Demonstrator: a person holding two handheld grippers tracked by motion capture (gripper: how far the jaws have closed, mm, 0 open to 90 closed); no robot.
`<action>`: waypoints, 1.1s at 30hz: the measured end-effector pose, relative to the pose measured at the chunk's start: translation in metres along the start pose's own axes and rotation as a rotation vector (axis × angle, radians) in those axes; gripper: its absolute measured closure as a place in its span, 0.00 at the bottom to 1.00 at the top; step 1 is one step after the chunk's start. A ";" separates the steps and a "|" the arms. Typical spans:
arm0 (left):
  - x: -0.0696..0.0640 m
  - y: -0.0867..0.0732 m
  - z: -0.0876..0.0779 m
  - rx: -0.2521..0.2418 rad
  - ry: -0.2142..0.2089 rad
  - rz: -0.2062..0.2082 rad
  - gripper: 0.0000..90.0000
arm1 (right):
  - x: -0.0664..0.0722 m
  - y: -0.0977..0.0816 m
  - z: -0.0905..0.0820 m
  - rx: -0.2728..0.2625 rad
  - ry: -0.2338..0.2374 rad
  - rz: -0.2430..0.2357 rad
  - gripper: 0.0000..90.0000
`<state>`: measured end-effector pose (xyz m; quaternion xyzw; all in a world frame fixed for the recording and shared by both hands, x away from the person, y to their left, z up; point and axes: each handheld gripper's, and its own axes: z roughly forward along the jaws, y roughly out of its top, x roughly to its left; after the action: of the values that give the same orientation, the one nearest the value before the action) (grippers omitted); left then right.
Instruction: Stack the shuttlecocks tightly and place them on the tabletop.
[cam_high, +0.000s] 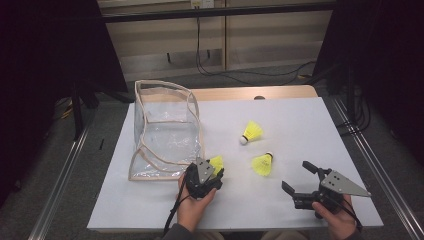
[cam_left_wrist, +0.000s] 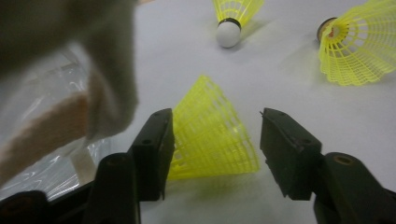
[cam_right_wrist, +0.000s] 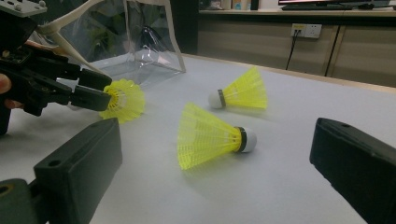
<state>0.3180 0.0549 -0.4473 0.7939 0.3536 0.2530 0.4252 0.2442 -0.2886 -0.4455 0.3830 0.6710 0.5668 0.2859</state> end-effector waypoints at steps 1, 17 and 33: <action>0.001 0.000 -0.001 0.002 -0.002 -0.001 0.54 | 0.000 0.000 0.000 0.001 0.000 0.002 0.02; 0.000 0.005 -0.011 0.043 -0.123 -0.028 0.77 | -0.001 0.000 -0.001 -0.001 0.003 0.008 0.02; -0.001 0.008 -0.007 0.001 -0.070 -0.140 0.43 | -0.001 -0.001 -0.001 -0.001 0.002 0.013 0.02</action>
<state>0.3157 0.0542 -0.4370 0.7758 0.3931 0.1946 0.4536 0.2441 -0.2897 -0.4463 0.3868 0.6686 0.5693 0.2815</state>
